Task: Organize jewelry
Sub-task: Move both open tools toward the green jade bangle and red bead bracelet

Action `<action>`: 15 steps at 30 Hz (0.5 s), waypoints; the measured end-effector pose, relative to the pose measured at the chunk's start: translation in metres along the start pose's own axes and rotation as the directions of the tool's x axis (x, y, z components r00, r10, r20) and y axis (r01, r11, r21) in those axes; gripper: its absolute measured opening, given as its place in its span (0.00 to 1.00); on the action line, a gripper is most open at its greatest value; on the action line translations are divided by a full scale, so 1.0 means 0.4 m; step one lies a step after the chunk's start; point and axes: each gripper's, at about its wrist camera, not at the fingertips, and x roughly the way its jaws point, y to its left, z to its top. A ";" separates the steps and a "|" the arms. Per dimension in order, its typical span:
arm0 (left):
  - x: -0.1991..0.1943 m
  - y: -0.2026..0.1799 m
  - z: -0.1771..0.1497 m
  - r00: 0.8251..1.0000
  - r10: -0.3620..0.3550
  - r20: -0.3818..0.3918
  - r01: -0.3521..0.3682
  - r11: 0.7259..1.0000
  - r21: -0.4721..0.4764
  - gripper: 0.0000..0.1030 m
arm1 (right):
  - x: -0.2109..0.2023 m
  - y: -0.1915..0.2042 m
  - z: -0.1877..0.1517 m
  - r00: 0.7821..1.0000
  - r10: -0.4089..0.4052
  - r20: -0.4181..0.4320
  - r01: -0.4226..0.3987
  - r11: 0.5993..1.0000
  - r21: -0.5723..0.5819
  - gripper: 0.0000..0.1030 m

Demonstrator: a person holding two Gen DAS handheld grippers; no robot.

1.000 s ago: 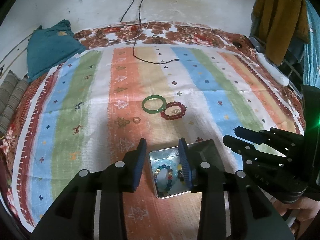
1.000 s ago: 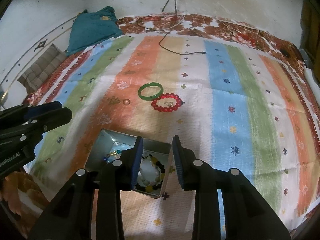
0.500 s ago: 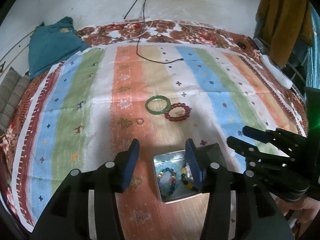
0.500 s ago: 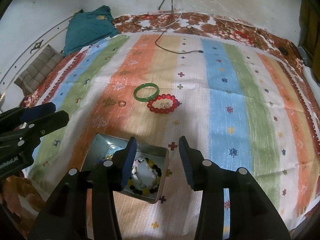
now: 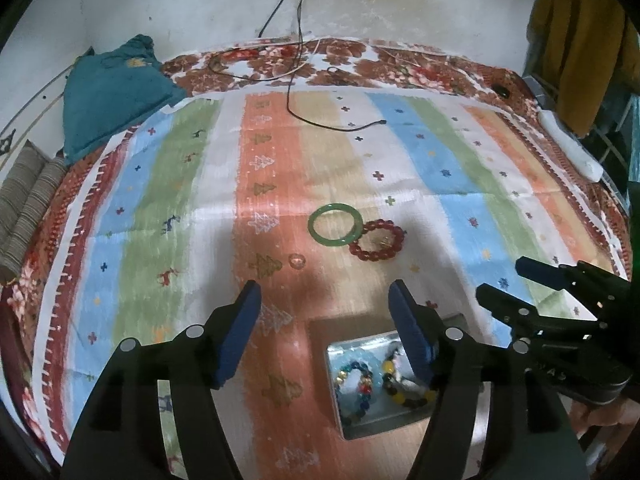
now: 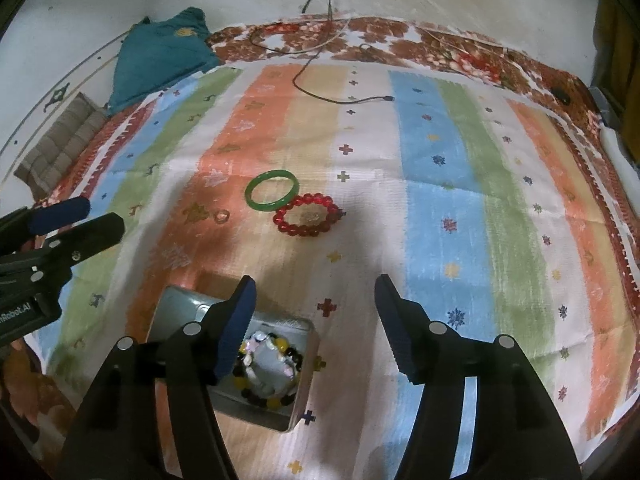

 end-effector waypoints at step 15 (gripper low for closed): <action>0.086 0.028 0.061 0.999 0.039 -0.029 -0.039 0.999 -0.006 0.77 | 0.064 -0.010 0.053 1.000 -0.021 -0.021 0.021 1.000 -0.008 0.74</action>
